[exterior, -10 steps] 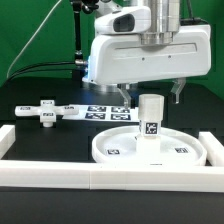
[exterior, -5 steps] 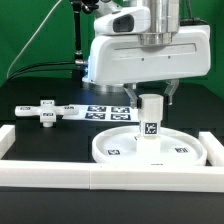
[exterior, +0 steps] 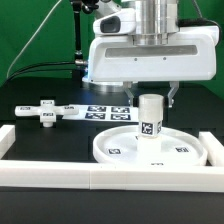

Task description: Assemble round table

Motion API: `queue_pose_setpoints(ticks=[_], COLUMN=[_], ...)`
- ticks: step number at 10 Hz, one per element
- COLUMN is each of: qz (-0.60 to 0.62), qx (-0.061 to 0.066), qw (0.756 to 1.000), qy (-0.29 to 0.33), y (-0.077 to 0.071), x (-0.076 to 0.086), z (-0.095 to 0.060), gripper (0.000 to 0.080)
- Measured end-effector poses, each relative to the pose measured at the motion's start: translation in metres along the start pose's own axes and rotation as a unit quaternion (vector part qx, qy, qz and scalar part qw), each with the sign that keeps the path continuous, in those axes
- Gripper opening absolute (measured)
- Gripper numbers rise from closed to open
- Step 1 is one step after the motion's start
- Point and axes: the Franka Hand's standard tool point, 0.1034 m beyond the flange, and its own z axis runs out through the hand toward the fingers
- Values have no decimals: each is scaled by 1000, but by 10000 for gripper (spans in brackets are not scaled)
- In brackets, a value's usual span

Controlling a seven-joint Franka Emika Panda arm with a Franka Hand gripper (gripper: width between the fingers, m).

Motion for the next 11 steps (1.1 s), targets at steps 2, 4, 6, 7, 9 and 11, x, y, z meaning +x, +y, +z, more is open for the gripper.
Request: queue_pose_setpoints(ticks=[2, 4, 6, 7, 9, 11], qz=[120, 228, 287, 310, 390, 512], qx=[3, 11, 18, 21, 30, 58], qw=[993, 973, 958, 950, 920, 857], qy=[9, 20, 16, 14, 7, 5], y=[-1, -3, -3, -3, -4, -3], x=[1, 2, 2, 2, 1, 0], z=[0, 0, 1, 1, 1, 2], gripper=[407, 407, 407, 407, 407, 407])
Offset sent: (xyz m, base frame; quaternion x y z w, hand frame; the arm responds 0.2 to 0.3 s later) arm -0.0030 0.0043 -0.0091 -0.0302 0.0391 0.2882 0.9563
